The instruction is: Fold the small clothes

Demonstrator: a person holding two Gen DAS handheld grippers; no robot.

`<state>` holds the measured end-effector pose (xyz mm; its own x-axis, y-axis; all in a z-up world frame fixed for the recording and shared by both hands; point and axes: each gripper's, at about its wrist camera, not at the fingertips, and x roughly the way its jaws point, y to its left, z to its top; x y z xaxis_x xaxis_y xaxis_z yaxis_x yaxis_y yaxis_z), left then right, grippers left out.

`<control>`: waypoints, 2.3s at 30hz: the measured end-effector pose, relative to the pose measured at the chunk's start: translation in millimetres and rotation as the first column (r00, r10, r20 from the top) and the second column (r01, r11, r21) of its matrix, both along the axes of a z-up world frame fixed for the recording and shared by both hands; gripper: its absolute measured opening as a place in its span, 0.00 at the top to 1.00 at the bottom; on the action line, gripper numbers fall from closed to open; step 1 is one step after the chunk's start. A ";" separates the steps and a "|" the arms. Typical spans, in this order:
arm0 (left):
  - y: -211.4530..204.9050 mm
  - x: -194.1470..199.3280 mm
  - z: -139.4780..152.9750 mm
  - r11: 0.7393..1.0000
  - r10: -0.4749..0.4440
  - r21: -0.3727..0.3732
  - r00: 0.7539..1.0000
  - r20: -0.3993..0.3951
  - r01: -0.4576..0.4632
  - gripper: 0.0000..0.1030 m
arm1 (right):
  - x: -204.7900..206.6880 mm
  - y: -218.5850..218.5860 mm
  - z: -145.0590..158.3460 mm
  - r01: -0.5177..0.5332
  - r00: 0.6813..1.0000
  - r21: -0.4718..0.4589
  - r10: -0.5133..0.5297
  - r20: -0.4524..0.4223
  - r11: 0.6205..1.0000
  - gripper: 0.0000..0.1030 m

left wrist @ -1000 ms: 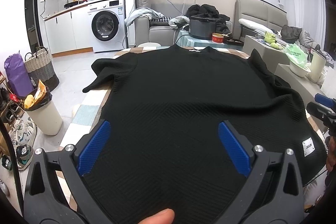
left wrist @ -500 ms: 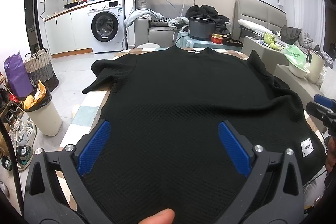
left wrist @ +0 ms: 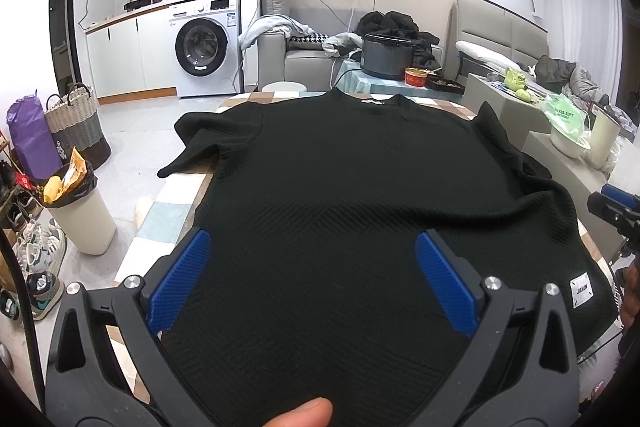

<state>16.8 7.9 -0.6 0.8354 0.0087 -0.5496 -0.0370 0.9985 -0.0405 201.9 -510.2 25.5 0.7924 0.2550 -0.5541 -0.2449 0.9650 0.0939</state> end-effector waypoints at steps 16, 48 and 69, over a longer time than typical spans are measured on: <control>13.1 0.6 0.0 1.000 0.016 -0.003 1.000 0.002 -0.016 0.01 | 12.2 14.4 15.9 -0.014 1.000 -0.024 0.014 0.010 1.000 0.00; 33.8 83.2 5.9 0.998 0.020 -0.060 0.999 -0.047 -0.023 0.01 | 59.4 -25.5 10.5 0.132 0.989 0.022 -0.130 -0.065 0.991 0.00; 42.9 157.5 11.8 0.998 -0.006 -0.066 1.000 -0.025 0.004 0.04 | 145.2 -69.1 -2.8 0.277 0.938 0.105 -0.245 -0.245 0.955 0.51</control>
<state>174.3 50.8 11.2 0.8212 -0.0325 -0.5697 -0.0339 0.9938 -0.1056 347.1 -579.3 22.7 0.6982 0.1414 -0.7018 0.0572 0.9662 0.2515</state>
